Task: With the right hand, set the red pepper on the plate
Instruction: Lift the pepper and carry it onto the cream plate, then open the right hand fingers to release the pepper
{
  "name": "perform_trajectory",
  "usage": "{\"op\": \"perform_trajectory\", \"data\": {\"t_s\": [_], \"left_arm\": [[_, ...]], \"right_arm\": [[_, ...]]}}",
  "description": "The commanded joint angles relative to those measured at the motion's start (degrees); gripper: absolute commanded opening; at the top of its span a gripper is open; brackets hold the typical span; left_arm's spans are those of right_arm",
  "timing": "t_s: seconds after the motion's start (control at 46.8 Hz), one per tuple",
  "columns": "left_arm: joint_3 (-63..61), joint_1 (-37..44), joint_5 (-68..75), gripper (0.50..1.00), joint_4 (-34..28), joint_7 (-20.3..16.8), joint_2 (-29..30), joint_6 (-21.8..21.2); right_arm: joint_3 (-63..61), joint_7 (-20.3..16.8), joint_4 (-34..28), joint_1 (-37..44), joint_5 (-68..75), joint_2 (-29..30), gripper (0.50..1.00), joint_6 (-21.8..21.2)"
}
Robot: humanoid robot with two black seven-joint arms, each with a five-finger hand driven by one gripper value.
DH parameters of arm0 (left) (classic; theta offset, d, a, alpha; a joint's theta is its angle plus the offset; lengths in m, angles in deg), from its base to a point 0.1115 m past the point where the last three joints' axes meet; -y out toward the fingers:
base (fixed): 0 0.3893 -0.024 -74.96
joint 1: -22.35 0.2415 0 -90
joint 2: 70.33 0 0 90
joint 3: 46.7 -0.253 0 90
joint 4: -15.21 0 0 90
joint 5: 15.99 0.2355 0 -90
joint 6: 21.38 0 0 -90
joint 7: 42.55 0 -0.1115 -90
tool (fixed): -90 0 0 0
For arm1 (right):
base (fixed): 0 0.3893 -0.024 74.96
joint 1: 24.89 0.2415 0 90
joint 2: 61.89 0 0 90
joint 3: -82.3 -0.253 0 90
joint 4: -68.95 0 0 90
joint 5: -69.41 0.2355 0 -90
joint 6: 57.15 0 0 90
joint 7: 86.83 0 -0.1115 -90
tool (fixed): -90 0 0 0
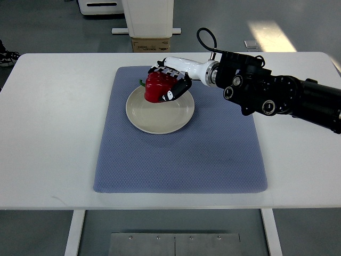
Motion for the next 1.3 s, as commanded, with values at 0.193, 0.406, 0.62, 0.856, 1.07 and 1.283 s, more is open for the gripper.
{"op": "perform_trajectory", "data": {"t_s": [0.193,0.406,0.62,0.856,1.07,1.283], "left_arm": [[0.0,0.0,0.0,1.000,0.0,0.0,0.0,0.0],[0.0,0.0,0.1,1.000,0.0,0.0,0.0,0.0],[0.0,0.0,0.1,1.000,0.0,0.0,0.0,0.0],[0.0,0.0,0.0,1.000,0.0,0.0,0.0,0.0],[0.0,0.0,0.0,1.000,0.0,0.0,0.0,0.0],[0.0,0.0,0.0,1.000,0.0,0.0,0.0,0.0]], "right_arm": [[-1.3,-0.6,0.2,-0.8,0.1,0.2,0.500,0.1],[-1.8,-0.5,0.0,-2.7,0.2,0.2,0.500,0.1],[-3.0,-0.5,-0.1,-5.3,0.2,0.2,0.500,0.1],[-2.9,-0.7,0.2,-7.1,0.0,0.2,0.500,0.2],[-2.9,-0.7,0.9,-7.8,0.0,0.2,0.598,0.9],[-3.0,-0.5,0.9,-8.2,0.1,0.2,0.811,2.9]]}}
